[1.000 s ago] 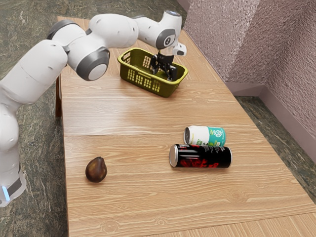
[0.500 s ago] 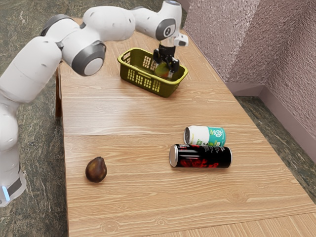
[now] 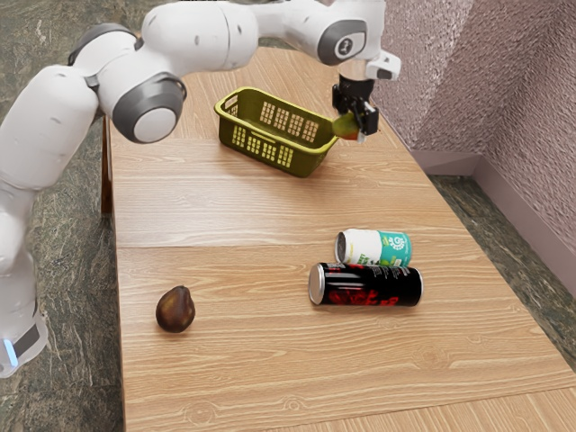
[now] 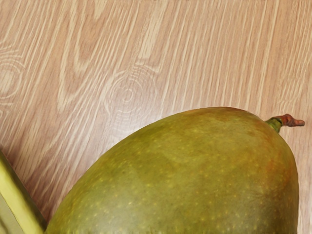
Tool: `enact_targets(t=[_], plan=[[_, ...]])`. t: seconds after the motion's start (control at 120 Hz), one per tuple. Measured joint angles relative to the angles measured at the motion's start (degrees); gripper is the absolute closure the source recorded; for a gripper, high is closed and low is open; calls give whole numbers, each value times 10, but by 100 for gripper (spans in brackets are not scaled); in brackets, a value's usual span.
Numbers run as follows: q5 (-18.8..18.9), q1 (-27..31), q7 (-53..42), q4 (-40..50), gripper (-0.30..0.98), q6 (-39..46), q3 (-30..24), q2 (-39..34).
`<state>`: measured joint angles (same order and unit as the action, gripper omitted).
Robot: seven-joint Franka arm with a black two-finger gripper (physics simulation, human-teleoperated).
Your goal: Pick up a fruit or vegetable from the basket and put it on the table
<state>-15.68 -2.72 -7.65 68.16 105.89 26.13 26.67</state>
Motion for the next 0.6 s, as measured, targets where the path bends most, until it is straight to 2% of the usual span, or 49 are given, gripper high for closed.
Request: enact_targets(t=[0.275, 0.45, 0.6], plan=[[0, -4, -2, -80, 28, 0, -38, 85], [-1, -3, -3, -94, 27, 9, -52, 104], [-3, -7, -4, -94, 10, 13, -52, 105]])
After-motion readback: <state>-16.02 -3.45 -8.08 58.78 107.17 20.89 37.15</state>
